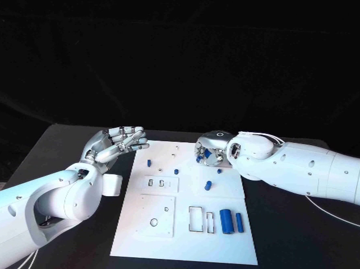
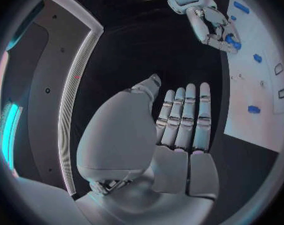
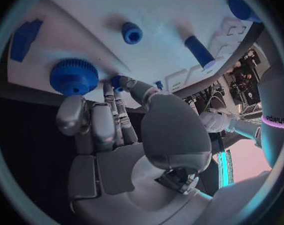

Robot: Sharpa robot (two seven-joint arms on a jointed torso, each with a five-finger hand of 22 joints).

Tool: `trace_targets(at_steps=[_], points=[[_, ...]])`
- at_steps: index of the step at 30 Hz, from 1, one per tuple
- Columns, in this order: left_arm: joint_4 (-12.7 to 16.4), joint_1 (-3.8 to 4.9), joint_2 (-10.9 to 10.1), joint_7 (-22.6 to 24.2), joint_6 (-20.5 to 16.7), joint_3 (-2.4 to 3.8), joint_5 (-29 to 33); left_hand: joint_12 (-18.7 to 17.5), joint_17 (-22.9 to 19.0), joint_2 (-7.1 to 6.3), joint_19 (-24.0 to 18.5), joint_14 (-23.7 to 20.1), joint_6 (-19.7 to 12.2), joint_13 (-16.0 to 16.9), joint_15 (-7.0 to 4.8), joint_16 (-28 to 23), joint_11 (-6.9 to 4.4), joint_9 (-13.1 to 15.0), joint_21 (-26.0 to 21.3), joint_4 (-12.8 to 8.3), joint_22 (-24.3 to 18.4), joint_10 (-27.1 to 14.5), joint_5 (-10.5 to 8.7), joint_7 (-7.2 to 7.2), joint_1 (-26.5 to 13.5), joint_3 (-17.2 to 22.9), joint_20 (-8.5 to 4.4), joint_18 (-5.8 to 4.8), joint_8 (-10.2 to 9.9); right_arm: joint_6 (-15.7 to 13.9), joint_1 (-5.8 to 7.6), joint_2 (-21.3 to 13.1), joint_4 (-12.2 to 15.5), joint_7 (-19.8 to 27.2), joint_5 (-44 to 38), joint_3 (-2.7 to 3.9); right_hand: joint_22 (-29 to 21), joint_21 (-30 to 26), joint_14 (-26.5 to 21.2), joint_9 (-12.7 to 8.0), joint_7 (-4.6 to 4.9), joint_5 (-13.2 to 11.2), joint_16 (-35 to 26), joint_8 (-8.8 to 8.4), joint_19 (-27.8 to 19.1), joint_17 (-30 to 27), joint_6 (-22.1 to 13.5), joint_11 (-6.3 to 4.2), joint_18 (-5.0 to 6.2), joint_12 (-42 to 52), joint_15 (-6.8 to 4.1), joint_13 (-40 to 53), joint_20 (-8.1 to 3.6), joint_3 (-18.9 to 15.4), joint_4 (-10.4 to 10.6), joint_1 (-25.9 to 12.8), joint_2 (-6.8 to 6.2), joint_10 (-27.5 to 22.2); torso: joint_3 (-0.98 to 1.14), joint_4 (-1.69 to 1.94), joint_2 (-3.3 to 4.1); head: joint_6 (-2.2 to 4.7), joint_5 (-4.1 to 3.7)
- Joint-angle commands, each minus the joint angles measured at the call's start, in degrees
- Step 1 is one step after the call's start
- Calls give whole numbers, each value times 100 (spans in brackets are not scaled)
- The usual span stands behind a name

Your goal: Assemble the parts on the task board

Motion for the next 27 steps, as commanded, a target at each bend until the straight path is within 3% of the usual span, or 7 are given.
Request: trace_targets(at_steps=[1, 7, 12, 20, 27], points=[[6, 8, 13, -6, 117, 5, 18, -23, 10, -18, 24, -3, 7, -5, 23, -25, 22, -7, -10, 0, -5, 9, -22, 34, -35, 47, 7, 69, -26, 154, -23, 13, -10, -14, -49, -4, 39, 51, 109, 14, -10, -26, 39, 38, 59, 26, 36, -6, -54, 29, 17, 7, 13, 34, -2, 61, 1, 45, -5, -3, 17, -5, 1], [2, 9, 15, -23, 128, 5, 18, -35, 12, -7, 23, -3, 9, -4, 25, -30, 24, -9, -14, 4, -9, 12, -22, 37, -46, 58, 9, 69, -31, -166, -40, 5, 0, 46, 15, -4, 436, 305, 135, 119, -96, -53, 233, 182, 248, 219, 230, -93, -116, 130, -44, 59, -28, 97, 63, 131, 104, 295, -6, -6, 26, 7, -1], [-7, 9, 14, -37, 131, 5, 18, -38, 13, -4, 24, -3, 9, -3, 25, -31, 25, -10, -15, 6, -10, 13, -23, 38, -50, 61, 9, 69, -33, -685, -45, -41, 85, -52, 44, -3, 690, 467, 132, 229, -154, -374, 325, 299, 365, 273, 305, -147, -159, 155, -93, 102, -79, 187, 133, 200, 238, 409, -6, 4, 31, 17, -2], [-31, 9, 21, -43, 136, 4, 36, -61, 18, -6, 25, 0, 1, -3, 29, -39, 32, -16, -20, 16, -18, 12, -23, 49, -84, 65, 12, 70, -48, -1283, -15, -87, 267, -235, 125, 23, 915, 597, 127, 291, -173, -433, 348, 359, 488, 277, 332, -165, -202, 159, -104, 120, -91, 221, 166, 215, 272, 445, -21, 12, 36, 93, 14], [-35, 9, 42, -42, 143, 4, 45, -61, 18, -6, 25, 0, 1, -3, 29, -39, 32, -16, -20, 16, -18, 12, -23, 49, -84, 65, 12, 70, -48, -1649, 14, 122, 115, -347, 162, 37, 971, 634, 125, 318, -167, -461, 359, 370, 520, 271, 302, -158, -211, 140, -103, 121, -94, 238, 191, 211, 281, 426, -20, 38, 44, 120, -11]])
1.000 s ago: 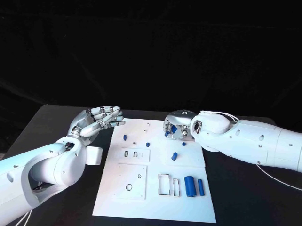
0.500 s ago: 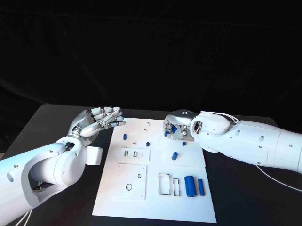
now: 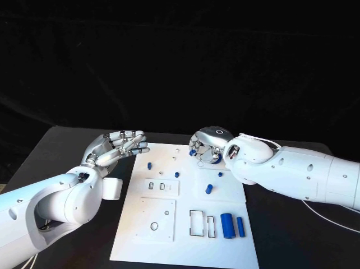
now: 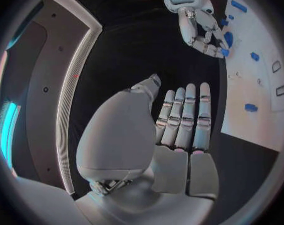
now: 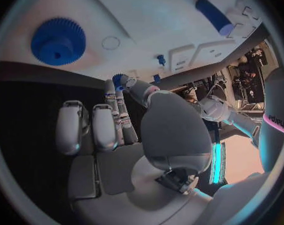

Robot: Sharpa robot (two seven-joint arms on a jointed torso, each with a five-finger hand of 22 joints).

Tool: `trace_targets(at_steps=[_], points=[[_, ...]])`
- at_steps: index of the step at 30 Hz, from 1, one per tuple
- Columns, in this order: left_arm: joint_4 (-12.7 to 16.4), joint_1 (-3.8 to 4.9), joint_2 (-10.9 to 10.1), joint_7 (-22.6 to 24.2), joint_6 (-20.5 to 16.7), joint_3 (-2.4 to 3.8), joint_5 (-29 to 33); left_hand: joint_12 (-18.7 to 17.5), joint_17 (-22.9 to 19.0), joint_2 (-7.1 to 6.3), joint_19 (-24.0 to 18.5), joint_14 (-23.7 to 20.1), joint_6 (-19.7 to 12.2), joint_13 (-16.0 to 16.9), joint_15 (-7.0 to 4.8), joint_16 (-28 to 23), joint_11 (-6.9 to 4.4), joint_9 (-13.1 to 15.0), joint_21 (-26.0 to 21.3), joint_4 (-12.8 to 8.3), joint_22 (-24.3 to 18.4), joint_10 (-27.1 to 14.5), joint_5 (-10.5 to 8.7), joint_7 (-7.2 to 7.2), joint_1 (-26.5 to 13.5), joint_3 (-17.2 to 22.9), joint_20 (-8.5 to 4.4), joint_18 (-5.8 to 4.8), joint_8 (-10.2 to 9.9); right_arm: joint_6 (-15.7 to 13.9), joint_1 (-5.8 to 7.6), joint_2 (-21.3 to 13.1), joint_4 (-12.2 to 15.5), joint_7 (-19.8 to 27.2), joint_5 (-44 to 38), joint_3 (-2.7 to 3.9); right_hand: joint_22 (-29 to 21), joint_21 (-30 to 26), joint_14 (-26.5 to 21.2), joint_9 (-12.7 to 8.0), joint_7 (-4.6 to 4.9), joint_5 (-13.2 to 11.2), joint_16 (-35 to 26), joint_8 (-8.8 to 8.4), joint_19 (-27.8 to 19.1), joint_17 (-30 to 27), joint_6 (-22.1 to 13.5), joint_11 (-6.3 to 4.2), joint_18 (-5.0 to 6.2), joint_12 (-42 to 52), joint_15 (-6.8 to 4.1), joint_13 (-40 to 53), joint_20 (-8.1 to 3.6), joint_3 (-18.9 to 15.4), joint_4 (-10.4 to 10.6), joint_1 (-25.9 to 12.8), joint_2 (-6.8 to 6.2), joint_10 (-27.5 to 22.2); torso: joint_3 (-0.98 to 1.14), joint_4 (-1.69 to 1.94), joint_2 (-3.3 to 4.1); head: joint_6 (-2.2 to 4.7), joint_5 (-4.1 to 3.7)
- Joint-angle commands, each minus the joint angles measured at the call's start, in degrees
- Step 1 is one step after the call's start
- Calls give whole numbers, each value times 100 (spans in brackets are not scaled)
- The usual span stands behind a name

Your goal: Assemble the parts on the task board

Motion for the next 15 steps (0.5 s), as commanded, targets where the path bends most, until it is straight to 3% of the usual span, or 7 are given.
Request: trace_targets(at_steps=[1, 8, 15], points=[[10, 7, 22, 18, 116, 5, 30, -34, 7, 19, 25, 0, 1, -3, 28, -39, 32, -5, -19, 16, -7, 12, -23, 49, -58, 33, 12, 72, -24, -499, 9, 130, -129, -186, 35, 5, 0, 24, 135, 91, 6, -18, 26, 37, 20, -4, -14, 25, -35, -13, -50, 5, 0, 18, 4, -3, 70, 16, -2, 18, 12, 21, -9], [22, 7, 39, 13, 124, 5, 32, -34, 7, 19, 25, 0, 1, -3, 28, -39, 32, -5, -19, 16, -7, 12, -23, 49, -58, 33, 12, 72, -24, -630, 11, 456, -469, -188, 116, 9, 9, 31, 133, 111, 17, -29, 34, 39, 21, -10, -48, 34, -35, -34, -44, 4, 2, 32, 16, -4, 63, -8, 2, -1, 28, 36, 1], [35, 8, 48, 9, 134, 5, 32, -42, 9, 15, 26, 1, -1, -3, 29, -41, 34, -7, -21, 17, -10, 12, -23, 51, -67, 34, 13, 72, -29, -554, 3, 636, -616, -182, 172, 10, 39, 49, 132, 128, 28, -53, 46, 40, 34, -7, -84, 45, -41, -49, -35, 5, 7, 29, 42, -30, 45, -24, 0, 23, 27, 14, -5]])
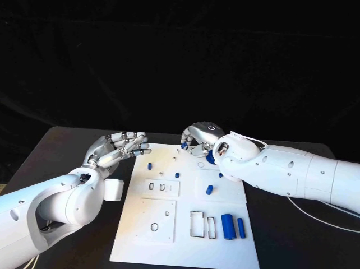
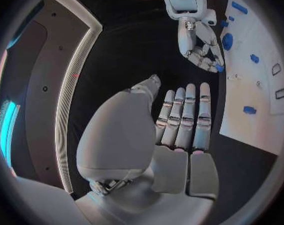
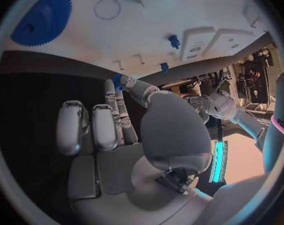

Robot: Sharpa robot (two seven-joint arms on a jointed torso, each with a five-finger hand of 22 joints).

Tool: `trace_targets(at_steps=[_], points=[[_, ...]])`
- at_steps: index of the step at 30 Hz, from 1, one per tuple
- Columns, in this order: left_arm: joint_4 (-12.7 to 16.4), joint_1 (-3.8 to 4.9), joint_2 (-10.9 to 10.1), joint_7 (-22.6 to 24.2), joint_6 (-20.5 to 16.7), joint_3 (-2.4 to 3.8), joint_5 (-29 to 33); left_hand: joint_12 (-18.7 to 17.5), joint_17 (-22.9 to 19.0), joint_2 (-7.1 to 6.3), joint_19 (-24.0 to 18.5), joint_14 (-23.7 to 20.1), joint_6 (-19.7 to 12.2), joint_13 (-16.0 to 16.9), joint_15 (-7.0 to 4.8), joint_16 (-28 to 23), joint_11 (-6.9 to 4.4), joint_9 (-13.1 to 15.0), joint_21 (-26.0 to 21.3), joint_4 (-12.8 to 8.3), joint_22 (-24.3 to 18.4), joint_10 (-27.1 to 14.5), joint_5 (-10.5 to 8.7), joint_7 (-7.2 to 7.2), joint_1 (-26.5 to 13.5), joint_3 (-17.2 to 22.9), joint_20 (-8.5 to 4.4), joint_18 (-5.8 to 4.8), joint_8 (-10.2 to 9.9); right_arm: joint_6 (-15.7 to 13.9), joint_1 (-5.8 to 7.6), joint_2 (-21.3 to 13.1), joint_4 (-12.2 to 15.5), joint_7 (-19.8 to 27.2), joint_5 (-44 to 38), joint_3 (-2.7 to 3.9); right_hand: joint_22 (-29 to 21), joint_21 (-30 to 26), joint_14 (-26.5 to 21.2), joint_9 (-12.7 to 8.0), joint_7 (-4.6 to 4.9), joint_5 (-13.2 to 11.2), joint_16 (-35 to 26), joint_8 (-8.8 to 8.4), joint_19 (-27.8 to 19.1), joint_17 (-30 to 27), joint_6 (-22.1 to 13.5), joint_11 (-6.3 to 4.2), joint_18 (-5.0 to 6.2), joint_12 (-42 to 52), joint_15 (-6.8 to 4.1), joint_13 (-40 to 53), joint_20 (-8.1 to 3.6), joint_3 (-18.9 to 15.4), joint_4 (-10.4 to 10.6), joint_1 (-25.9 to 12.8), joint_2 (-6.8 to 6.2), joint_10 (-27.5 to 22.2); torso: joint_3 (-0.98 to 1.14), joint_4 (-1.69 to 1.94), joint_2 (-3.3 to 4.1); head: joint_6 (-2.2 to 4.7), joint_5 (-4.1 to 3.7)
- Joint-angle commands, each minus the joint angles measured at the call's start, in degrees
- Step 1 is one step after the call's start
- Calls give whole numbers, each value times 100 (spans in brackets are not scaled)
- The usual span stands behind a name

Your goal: Assemble the parts on the task board

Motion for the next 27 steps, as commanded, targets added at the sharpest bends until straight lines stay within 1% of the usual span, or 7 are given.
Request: trace_targets(at_steps=[1, 5, 11, 14, 16, 24, 27], points=[[24, 8, 10, 21, 120, 6, 21, -20, 9, -10, 26, 1, -1, -3, 29, -19, 34, -8, -21, 1, -5, 12, -23, 51, -45, 18, 13, 73, -30, -54, -6, 57, -63, -53, 42, 2, 5, 18, 132, 128, -5, -28, 23, 15, 35, -6, -30, 23, -41, -35, -35, 5, 7, 5, 17, -37, 39, -2, -3, 13, -2, -18, -3], [28, 8, 5, 18, 123, 6, 21, -20, 9, -10, 26, 1, -1, -3, 29, -19, 34, -8, -21, 1, -5, 12, -23, 51, -45, 18, 13, 73, -30, -27, -23, 129, -150, -52, 37, 2, -6, 12, 132, 131, -4, -32, 26, 15, 27, -4, -35, 24, -38, -37, -34, 6, 8, 4, 18, -39, 33, -4, -3, 7, 2, -20, 3], [35, 8, 5, 19, 128, 6, 21, -20, 9, -10, 26, 1, -1, -3, 29, -19, 34, -8, -21, 1, -5, 12, -23, 51, -45, 18, 13, 73, -30, 30, -61, 216, -230, -38, 34, 1, -4, 14, 132, 135, -2, -35, 29, 16, 27, -2, -42, 26, -38, -39, -32, 6, 9, 4, 23, -42, 28, -5, -2, 27, 7, -28, 0], [37, 9, 5, 19, 129, 6, 21, -20, 9, -10, 26, 1, -1, -3, 29, -19, 34, -8, -21, 1, -5, 12, -23, 51, -45, 18, 13, 73, -30, 47, -74, 261, -273, -35, 26, 0, -16, 7, 130, 140, 0, -40, 28, 17, 18, -10, -49, 28, -35, -41, -31, 8, 11, 2, 30, -50, 23, -6, -7, 37, 5, -21, -5], [38, 9, 5, 18, 129, 6, 21, -27, 11, -11, 27, 2, -2, -3, 30, -21, 34, -9, -22, -2, -7, 12, -23, 52, -46, 23, 14, 73, -33, 46, -79, 283, -298, -35, 14, -1, -16, 7, 130, 140, 0, -40, 28, 17, 18, -10, -49, 28, -35, -41, -31, 8, 11, 2, 30, -50, 23, -6, -11, 41, 6, 4, -10], [37, 12, 20, 14, 124, 6, 20, -30, 12, -10, 27, 2, -2, -3, 30, -22, 35, -10, -23, -2, -8, 12, -23, 52, -47, 24, 14, 73, -34, 72, -90, 380, -420, -47, -8, -4, -29, 0, 128, 144, 1, -43, 26, 18, 9, -19, -55, 30, -32, -44, -29, 8, 12, 1, 38, -58, 20, -9, -18, 49, 11, -8, -20], [30, 12, 32, 13, 124, 6, 20, -30, 12, -10, 27, 2, -2, -3, 30, -22, 35, -10, -23, -2, -8, 12, -23, 52, -47, 24, 14, 73, -34, 107, -95, 420, -472, -49, -8, -5, -31, -2, 127, 150, 4, -45, 30, 17, 5, -18, -67, 33, -31, -49, -26, 9, 15, 1, 50, -68, 15, -14, -26, 52, 14, -15, -31]])
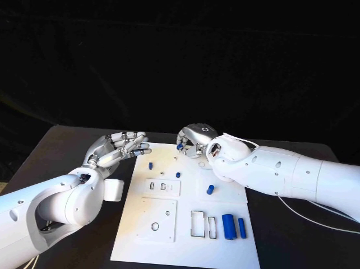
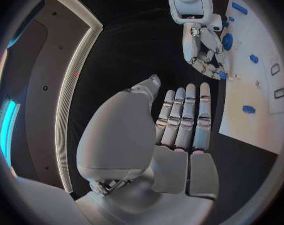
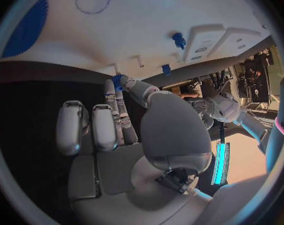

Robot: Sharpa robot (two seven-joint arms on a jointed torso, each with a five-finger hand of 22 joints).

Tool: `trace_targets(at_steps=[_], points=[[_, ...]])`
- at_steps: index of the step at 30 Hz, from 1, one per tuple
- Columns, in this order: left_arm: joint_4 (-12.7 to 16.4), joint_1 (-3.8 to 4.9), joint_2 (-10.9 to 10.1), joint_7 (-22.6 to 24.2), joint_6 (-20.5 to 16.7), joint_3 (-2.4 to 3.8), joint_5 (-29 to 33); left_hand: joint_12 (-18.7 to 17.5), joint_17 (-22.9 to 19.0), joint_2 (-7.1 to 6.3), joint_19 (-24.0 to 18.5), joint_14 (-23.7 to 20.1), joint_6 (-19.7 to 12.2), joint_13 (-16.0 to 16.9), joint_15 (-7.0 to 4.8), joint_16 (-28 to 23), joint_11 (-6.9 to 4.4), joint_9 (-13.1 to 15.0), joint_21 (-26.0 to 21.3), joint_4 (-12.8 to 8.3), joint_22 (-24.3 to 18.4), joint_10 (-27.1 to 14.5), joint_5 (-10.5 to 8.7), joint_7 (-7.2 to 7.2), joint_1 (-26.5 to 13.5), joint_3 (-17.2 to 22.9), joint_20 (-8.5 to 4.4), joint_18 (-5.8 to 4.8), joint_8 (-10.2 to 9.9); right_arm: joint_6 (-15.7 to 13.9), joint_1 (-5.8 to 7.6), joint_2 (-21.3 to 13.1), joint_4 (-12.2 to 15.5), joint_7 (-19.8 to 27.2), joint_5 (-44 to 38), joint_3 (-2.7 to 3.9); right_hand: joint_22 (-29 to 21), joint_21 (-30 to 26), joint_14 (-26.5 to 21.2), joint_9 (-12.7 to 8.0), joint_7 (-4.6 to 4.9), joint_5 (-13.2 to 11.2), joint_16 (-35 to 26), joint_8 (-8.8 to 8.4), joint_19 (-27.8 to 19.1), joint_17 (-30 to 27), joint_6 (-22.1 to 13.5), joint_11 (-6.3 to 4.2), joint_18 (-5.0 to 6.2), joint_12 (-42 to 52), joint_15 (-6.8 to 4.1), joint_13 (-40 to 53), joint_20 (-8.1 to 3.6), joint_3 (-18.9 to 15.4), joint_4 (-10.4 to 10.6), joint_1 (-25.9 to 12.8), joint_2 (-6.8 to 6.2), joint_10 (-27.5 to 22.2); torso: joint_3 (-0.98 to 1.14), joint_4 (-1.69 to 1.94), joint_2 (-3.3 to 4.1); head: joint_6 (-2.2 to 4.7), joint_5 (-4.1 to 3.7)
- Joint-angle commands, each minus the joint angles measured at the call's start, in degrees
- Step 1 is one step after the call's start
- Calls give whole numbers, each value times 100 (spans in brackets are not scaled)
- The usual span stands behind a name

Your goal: Assemble the parts on the task board

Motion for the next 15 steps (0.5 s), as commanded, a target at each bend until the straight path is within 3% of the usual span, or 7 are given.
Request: trace_targets(at_steps=[1, 15], points=[[9, 9, 22, 25, 104, 5, 12, -30, 9, -11, 27, 2, -2, -3, 30, -22, 35, -5, -23, -2, -9, 12, -23, 52, -47, 25, 14, 73, -35, 109, -7, 33, -41, -34, -58, -2, -7, -1, 127, 63, -10, -11, 30, 32, 6, -3, -27, 32, -32, -26, -26, 4, 15, -7, 42, -66, 16, -13, -11, 5, 4, -10, -14], [12, 20, 12, 21, 103, 5, 11, -36, 10, -8, 28, 2, -4, -3, 31, -24, 36, -6, -24, -4, -11, 11, -22, 53, -47, 30, 15, 74, -38, 472, -89, 122, -188, -176, -138, -17, -19, -9, 121, 80, -4, -33, 33, 31, -10, -18, -62, 39, -28, -40, -19, 7, 22, -13, 70, -93, -10, -31, -10, 41, 14, -54, -23]])
